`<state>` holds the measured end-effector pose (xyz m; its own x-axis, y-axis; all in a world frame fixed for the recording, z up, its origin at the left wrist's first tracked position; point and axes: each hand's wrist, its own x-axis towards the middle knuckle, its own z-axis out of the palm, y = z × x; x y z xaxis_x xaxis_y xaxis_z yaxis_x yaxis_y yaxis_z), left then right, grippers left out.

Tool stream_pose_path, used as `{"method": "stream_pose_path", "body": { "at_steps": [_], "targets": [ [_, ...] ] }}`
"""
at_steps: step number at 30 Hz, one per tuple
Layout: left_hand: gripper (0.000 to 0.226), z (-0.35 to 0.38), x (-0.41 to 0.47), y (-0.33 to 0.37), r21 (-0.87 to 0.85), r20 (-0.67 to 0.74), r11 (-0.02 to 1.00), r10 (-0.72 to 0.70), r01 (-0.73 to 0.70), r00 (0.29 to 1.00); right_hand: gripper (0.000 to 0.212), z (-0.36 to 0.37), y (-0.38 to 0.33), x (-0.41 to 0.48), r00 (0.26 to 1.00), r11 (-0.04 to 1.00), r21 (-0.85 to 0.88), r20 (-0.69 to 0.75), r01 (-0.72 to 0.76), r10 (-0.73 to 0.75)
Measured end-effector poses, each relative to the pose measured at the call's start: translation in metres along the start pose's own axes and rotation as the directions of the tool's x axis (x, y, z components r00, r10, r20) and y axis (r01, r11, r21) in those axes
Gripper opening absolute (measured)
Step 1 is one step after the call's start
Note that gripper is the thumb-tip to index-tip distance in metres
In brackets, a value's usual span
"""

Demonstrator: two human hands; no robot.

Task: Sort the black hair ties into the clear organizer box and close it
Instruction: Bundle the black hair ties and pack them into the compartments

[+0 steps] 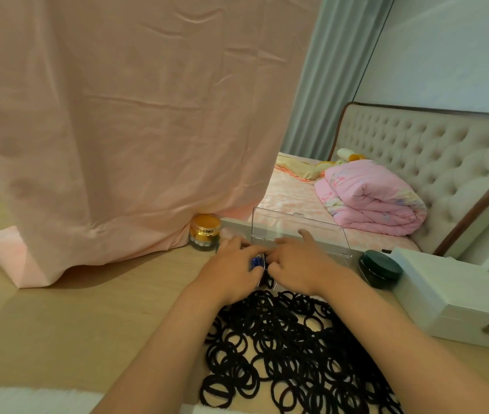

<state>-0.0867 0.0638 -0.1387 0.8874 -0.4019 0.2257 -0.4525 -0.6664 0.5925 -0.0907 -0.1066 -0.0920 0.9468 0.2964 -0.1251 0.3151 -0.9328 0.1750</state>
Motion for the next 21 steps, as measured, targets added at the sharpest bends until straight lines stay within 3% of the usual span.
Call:
{"method": "stream_pose_path", "body": {
  "at_steps": [5,8,14,19,21],
  "targets": [
    [0.052,0.0,-0.001,0.001,0.01,0.029,1.0,0.001,-0.001,1.0,0.048,-0.001,0.006,-0.004,0.992,0.994,0.114,-0.122,-0.002,0.016],
    [0.058,0.001,-0.002,0.002,0.018,0.039,1.0,0.005,-0.005,0.999,0.054,-0.006,0.006,-0.011,0.973,0.987,0.159,-0.228,0.007,0.029],
    [0.06,0.0,-0.002,0.004,0.008,0.035,1.0,-0.017,0.016,0.999,0.047,-0.001,0.008,-0.022,0.99,0.979,0.195,-0.136,0.05,-0.024],
    [0.058,-0.009,-0.004,0.013,0.083,-0.027,0.996,0.032,-0.029,0.999,0.039,-0.004,0.014,-0.054,0.924,0.928,0.371,-0.362,0.023,0.121],
    [0.044,-0.014,-0.008,0.022,0.129,-0.053,0.99,0.061,-0.054,0.997,0.035,-0.003,0.011,-0.07,0.924,0.888,0.46,-0.337,-0.006,0.181]
  ]
}}
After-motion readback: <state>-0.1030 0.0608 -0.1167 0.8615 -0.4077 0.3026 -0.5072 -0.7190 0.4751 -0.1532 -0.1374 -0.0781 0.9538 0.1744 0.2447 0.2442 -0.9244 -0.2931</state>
